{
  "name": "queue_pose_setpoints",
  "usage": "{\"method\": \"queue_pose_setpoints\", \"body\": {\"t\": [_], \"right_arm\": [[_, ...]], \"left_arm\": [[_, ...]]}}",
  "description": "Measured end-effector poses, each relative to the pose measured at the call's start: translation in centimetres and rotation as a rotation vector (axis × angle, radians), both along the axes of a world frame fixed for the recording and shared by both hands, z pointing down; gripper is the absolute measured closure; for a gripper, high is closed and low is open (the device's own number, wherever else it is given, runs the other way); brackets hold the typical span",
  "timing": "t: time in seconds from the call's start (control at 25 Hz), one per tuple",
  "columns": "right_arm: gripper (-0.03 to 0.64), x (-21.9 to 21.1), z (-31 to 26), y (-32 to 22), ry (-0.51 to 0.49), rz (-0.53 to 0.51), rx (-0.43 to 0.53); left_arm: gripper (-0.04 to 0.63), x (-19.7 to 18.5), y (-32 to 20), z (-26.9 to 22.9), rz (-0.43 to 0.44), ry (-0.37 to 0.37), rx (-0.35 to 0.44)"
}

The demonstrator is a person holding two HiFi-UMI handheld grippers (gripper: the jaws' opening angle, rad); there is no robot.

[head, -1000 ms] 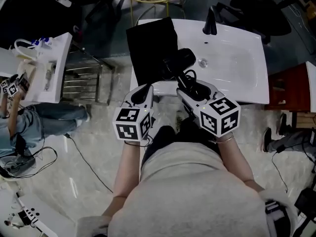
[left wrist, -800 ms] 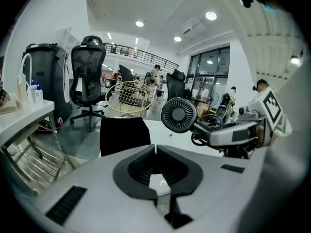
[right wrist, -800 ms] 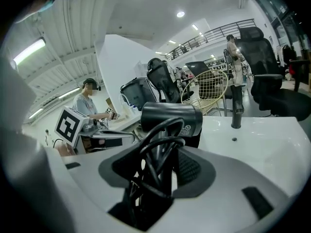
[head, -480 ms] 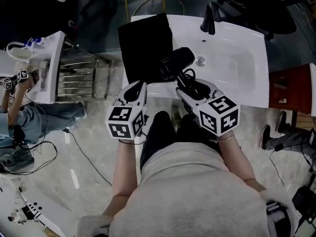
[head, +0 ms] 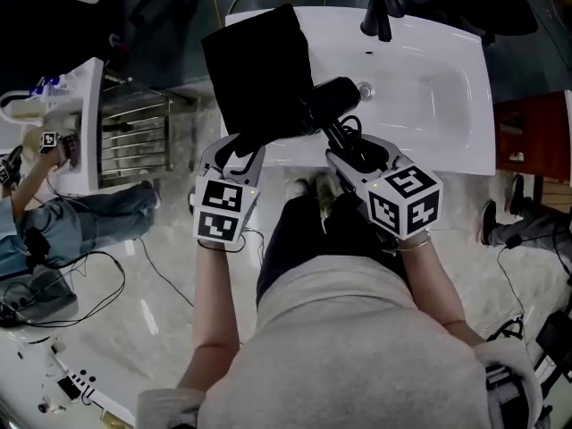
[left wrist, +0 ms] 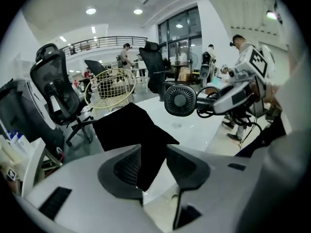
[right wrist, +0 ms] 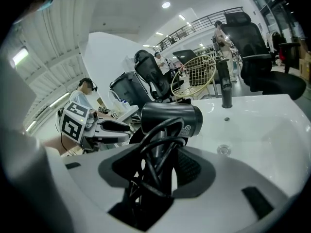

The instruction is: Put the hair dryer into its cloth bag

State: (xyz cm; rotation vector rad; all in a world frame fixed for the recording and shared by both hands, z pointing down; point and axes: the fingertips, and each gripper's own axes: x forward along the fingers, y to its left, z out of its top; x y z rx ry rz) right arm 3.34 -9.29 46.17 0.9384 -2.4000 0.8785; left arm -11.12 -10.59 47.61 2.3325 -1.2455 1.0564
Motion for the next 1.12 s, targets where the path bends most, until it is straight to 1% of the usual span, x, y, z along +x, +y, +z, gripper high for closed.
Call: {"method": "queue_pose_setpoints", "body": {"t": [0.12, 0.2, 0.4, 0.52, 0.76, 0.84, 0.92, 1.12], "right_arm": [[0.416, -0.3, 0.2, 0.2, 0.007, 0.013, -0.013], [0.416, -0.7, 0.3, 0.6, 0.013, 0.013, -0.016], [0.416, -0.3, 1.4, 2.2, 0.026, 0.019, -0.014], [0.416, -0.2, 2.0, 2.7, 0.040, 0.008, -0.006], [0.416, -0.1, 2.7, 3.3, 0.050, 0.023, -0.020], [0.416, -0.2, 3.0, 3.4, 0.058, 0.027, -0.027], [0.416, -0.2, 3.2, 3.4, 0.066, 0.031, -0.030], [0.416, -0.3, 3.5, 3.4, 0.073, 0.058, -0.039]], "left_arm": [[0.456, -0.3, 0.1, 0.8, 0.078, -0.088, -0.005], [0.456, -0.8, 0.3, 1.6, 0.113, -0.138, -0.014], [0.454, -1.1, 0.8, 3.8, 0.164, -0.187, -0.022], [0.454, -0.8, 0.7, 4.8, 0.210, -0.245, -0.017], [0.454, 0.2, 0.0, 5.9, 0.349, -0.362, -0.005], [0.454, 0.3, -0.1, 6.4, 0.382, -0.383, -0.012], [0.456, 0.4, -0.2, 7.0, 0.411, -0.385, -0.025], [0.541, 0.2, -0.7, 7.6, 0.442, -0.377, -0.027]]}}
